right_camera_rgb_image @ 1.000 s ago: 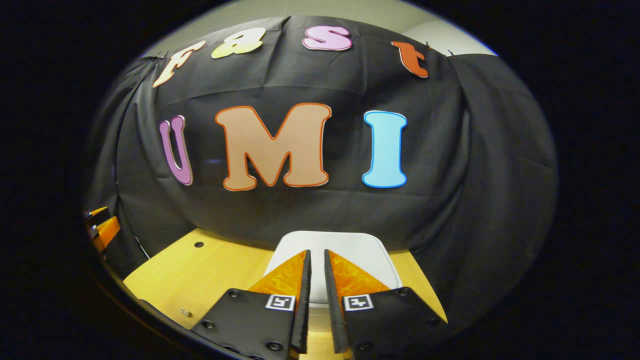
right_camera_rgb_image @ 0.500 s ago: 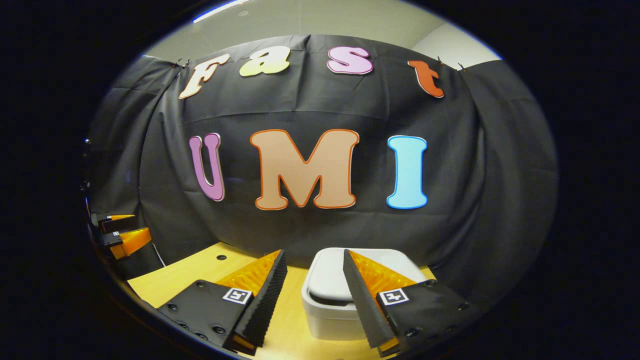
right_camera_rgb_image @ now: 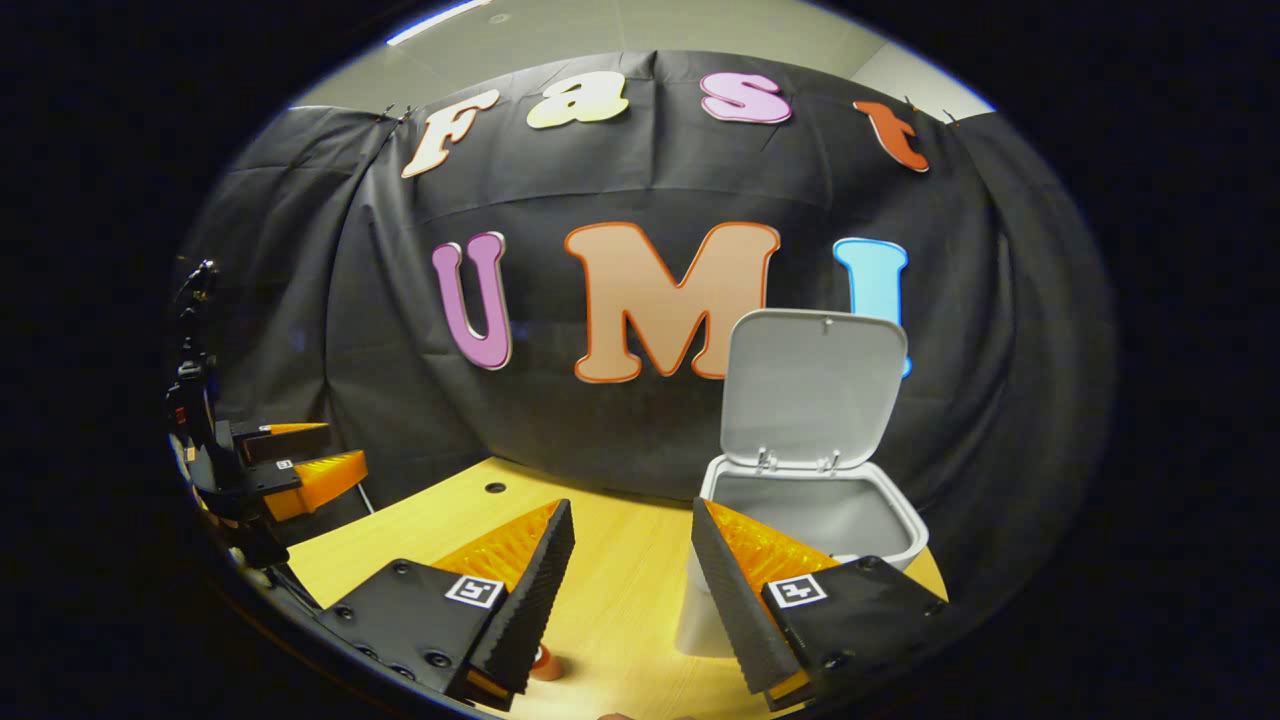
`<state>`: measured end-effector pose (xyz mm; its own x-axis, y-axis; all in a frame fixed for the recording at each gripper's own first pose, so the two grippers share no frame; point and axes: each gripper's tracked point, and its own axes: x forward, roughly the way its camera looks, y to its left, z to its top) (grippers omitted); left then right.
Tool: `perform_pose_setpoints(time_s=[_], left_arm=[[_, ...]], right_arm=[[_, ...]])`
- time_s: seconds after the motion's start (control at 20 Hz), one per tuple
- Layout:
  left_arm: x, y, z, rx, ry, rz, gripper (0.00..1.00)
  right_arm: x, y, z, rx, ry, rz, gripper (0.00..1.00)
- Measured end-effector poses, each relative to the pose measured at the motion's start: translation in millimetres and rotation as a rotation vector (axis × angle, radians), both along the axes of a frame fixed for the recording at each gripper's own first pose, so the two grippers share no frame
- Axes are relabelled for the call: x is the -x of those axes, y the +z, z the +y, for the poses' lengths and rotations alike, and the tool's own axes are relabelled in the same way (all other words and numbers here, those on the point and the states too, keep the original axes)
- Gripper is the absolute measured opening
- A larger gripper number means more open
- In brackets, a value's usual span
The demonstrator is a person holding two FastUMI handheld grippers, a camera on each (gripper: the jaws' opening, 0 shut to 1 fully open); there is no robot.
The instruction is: Press the lid of the desktop garbage bin to open it, pick up the crumpled paper on the desktop and throw it into the bin, then pick up the pop can on the desktop and drop it into the bin, and finally close the garbage bin lid.
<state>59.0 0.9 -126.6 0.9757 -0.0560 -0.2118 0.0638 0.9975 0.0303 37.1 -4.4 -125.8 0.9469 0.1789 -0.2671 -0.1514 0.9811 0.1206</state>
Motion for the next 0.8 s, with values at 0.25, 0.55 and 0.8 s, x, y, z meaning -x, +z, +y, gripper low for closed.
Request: perform_pose_setpoints(time_s=[0.25, 0.55, 0.8], left_arm=[[4, -32, -5, 0.006, -0.012, 0.083, 0.96], [11, -72, -14, 0.002, -0.035, 0.178, 0.96], [19, -107, -21, 0.018, -0.052, 0.267, 0.96]], right_arm=[[14, -34, 27, -0.006, 0.064, 0.074, 0.81], [42, -91, 64, 0.015, 0.159, 0.193, 0.84], [62, -135, 83, 0.042, 0.22, 0.281, 0.81]])
